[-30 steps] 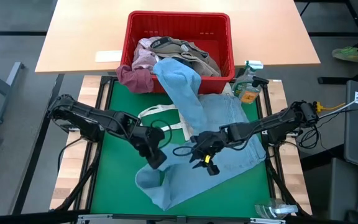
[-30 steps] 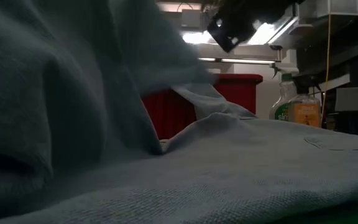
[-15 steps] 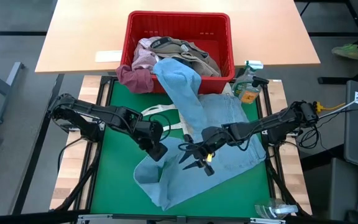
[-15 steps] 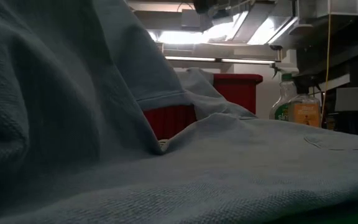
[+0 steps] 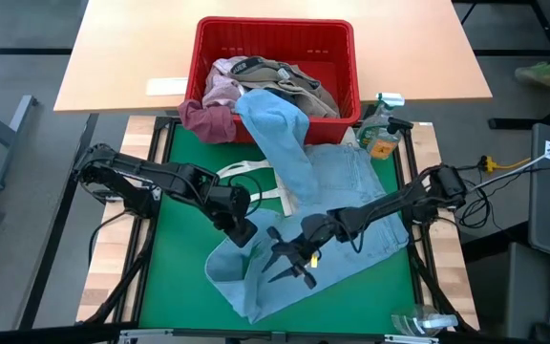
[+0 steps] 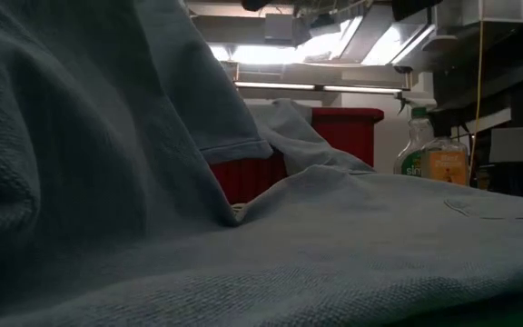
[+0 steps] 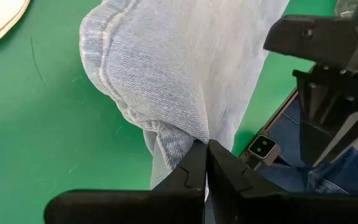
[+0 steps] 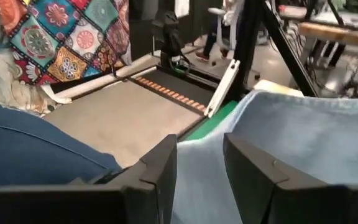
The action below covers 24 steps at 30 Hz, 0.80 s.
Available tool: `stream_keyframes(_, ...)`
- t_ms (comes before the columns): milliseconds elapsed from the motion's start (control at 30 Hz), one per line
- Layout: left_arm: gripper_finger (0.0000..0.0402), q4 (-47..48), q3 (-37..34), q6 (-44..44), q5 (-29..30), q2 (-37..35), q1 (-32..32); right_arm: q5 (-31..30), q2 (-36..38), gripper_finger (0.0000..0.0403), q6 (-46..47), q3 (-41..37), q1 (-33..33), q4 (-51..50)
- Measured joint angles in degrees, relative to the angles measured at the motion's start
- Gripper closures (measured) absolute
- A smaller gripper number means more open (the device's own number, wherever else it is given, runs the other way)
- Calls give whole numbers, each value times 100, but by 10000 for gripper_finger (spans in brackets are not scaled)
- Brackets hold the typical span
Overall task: Fold Laundry from Bin
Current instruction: Fold the blue pants from the red laundry basket
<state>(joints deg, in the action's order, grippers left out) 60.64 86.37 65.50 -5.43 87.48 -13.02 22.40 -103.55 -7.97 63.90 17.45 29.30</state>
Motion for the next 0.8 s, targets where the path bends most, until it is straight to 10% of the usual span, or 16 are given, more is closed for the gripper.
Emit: stream_keyframes(800, 402, 9, 0, 6, 46, 0, 0, -785, -895, 272, -302, 1, -131, 41)
